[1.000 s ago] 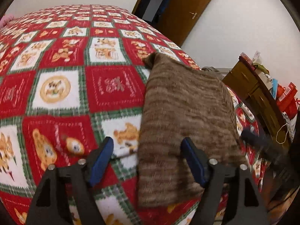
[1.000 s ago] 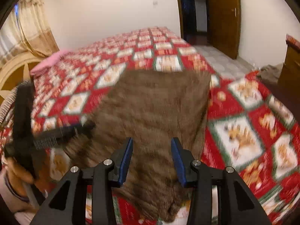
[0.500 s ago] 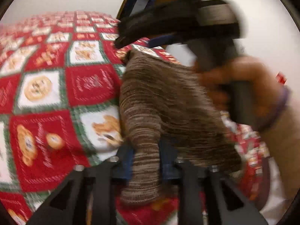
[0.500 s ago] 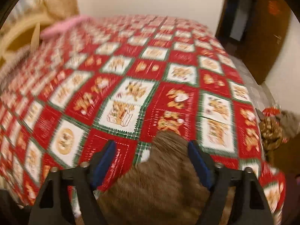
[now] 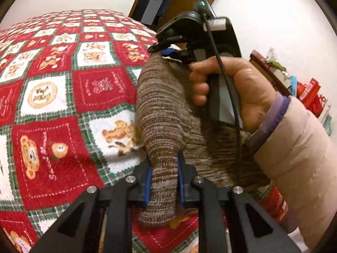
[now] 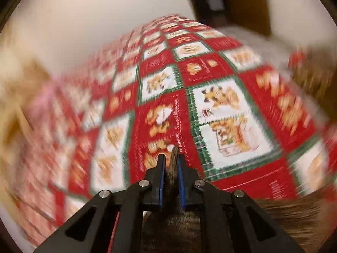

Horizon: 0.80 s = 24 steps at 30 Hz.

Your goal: Fold small clothes

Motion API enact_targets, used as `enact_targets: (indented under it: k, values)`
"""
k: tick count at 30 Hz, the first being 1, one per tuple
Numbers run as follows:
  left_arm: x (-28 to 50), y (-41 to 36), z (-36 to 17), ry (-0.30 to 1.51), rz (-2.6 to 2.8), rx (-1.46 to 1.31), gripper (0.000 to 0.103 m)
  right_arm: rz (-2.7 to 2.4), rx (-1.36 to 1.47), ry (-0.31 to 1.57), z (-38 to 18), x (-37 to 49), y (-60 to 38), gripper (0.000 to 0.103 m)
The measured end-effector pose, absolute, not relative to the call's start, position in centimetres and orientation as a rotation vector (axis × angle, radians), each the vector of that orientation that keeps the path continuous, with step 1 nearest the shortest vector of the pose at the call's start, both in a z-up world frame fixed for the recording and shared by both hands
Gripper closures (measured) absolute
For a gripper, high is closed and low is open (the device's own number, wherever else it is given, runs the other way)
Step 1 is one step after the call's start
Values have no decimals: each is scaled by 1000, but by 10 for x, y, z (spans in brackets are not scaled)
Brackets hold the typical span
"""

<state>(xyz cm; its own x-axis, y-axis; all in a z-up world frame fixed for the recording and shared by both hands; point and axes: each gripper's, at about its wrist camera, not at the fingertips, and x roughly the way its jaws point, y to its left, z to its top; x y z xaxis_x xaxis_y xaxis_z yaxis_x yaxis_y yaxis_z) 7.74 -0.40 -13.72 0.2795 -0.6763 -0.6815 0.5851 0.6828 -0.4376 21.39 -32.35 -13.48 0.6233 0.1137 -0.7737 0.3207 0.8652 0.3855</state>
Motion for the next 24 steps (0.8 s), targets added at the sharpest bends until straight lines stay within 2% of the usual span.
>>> enact_targets:
  k: [2, 7, 10, 12, 15, 19, 24]
  values:
    - [76, -3, -139, 962, -828, -96, 78, -80, 626, 910, -157, 220, -323, 92]
    - [72, 3, -139, 977, -810, -98, 73, 22, 722, 853, -151, 222, -329, 89]
    - [74, 8, -136, 972, -799, -83, 68, 94, 834, 651, -114, 188, -347, 89]
    - [76, 17, -132, 954, -781, -72, 61, 92, 776, 616, -89, 164, -348, 89]
    - [80, 32, -123, 903, -717, -67, 47, 50, 587, 673, -58, 123, -335, 89]
    - [85, 31, -111, 866, -654, -24, 50, -40, 342, 749, -45, 59, -304, 89]
    - [80, 2, -113, 852, -681, 76, 49, -19, 180, 836, -66, -9, -266, 89]
